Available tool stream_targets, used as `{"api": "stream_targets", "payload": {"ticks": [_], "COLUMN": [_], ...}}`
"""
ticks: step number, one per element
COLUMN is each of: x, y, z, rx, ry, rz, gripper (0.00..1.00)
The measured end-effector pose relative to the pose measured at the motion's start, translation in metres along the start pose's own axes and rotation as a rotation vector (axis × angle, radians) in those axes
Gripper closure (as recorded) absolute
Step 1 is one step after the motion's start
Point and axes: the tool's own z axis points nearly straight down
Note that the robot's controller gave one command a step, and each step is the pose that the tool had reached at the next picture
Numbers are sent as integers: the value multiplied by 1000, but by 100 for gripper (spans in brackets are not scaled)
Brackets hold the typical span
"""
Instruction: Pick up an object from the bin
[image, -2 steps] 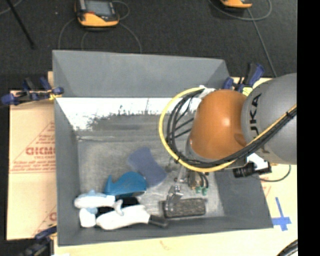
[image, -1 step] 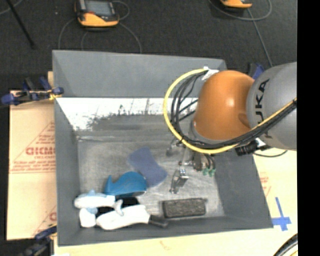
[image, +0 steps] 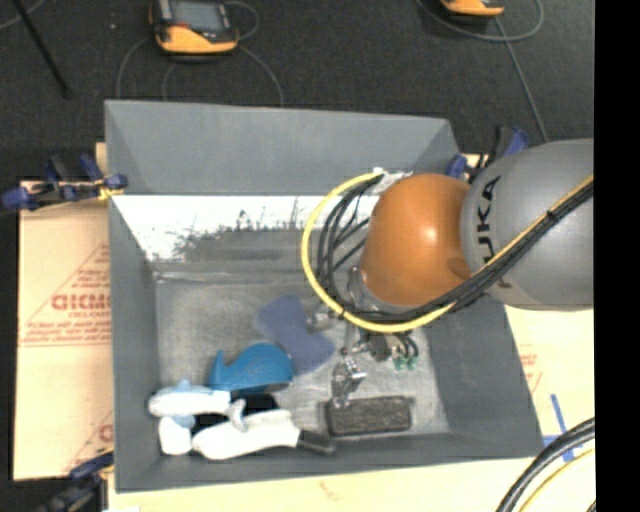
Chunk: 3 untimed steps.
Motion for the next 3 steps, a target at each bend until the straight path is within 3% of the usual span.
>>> {"api": "stream_targets", "payload": {"ticks": [1, 2, 3], "x": [-11, -7, -34], "y": [-4, -16, -16], "z": [59, 87, 91], "rx": [-3, -4, 1], "ry": [1, -5, 5], "rz": [67, 25, -279], "gripper": [0, 0, 0]}}
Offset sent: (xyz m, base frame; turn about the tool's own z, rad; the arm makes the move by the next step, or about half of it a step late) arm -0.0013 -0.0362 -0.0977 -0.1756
